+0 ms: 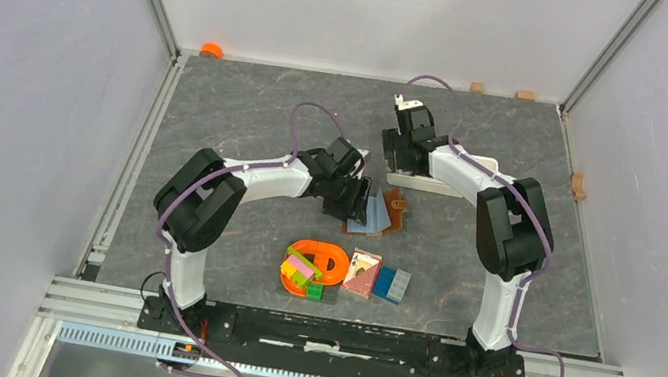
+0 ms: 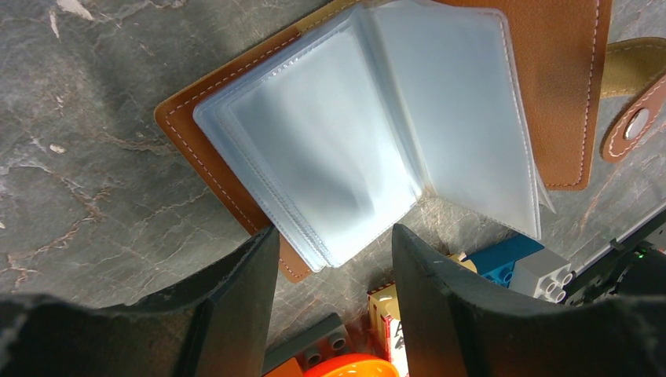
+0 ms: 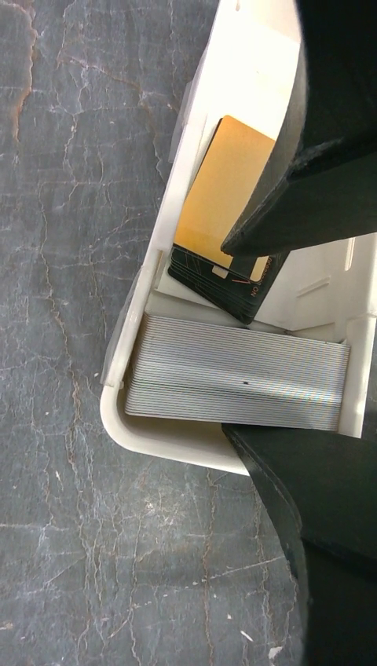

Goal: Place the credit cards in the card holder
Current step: Pick up the credit card from the storage box.

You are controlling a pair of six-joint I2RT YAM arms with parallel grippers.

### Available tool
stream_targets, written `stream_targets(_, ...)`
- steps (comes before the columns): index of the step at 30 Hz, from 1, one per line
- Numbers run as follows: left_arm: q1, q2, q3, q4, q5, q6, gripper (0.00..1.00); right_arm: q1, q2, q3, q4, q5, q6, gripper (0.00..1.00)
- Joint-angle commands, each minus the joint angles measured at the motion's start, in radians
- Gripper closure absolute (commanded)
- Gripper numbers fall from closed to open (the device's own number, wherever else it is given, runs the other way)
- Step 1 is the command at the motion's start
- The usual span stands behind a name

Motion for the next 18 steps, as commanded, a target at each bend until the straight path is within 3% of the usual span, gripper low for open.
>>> stream_targets(1, 0.002, -0.006, 0.028, -0.008, -0.005, 0.028, 0.38, 0.007, -0.006, 0.035, -0.026, 0.059, -0.012, 0.22)
stream_targets(14, 0.002, -0.011, 0.031, -0.010, 0.004, 0.029, 0.38, 0.009, -0.030, 0.095, -0.069, 0.065, -0.030, 0.27)
stream_targets(18, 0.001, -0.012, 0.031, -0.010, 0.008, 0.028, 0.38, 0.010, -0.033, 0.097, -0.079, 0.068, -0.033, 0.34)
